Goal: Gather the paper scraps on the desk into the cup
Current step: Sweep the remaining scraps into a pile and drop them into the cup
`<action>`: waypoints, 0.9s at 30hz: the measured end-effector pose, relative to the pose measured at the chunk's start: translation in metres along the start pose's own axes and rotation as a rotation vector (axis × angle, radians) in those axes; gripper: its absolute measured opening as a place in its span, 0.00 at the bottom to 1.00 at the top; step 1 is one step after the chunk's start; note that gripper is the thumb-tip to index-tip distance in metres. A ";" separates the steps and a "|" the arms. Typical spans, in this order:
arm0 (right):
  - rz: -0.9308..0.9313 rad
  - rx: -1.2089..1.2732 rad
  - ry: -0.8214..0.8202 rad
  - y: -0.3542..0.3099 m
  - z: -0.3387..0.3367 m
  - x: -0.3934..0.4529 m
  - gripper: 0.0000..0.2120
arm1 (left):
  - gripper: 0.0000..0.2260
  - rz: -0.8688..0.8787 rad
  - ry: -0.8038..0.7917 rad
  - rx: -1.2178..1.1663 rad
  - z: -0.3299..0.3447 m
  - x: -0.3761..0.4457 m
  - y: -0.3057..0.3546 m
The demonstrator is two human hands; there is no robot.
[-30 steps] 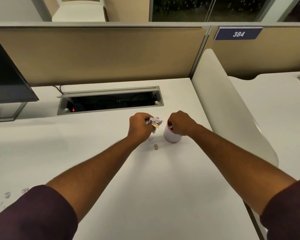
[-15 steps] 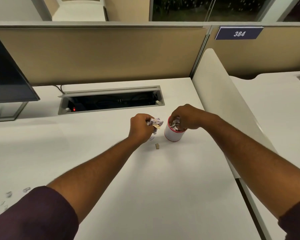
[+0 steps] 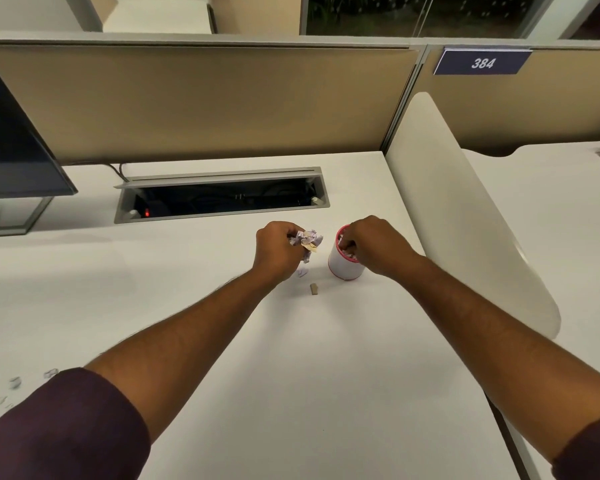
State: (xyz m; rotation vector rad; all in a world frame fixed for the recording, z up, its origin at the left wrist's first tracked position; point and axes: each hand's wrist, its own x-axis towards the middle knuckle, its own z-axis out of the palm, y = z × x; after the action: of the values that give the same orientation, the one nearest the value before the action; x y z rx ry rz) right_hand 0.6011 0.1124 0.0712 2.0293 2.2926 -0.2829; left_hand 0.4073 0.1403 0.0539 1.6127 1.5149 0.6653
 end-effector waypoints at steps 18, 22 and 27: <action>0.250 0.525 0.383 0.034 -0.021 -0.008 0.07 | 0.11 0.118 -0.093 0.050 0.051 0.018 0.050; 0.305 0.612 0.427 0.030 -0.012 -0.013 0.09 | 0.12 0.095 -0.122 0.126 0.067 0.017 0.059; 0.269 0.595 0.339 0.030 -0.009 -0.021 0.13 | 0.14 0.099 -0.153 0.136 0.073 0.015 0.060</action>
State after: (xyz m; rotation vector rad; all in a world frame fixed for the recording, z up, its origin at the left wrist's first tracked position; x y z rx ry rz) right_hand 0.6339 0.0972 0.0804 2.8329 2.2547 -0.7245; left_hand 0.5024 0.1432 0.0630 1.8083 1.4013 0.4885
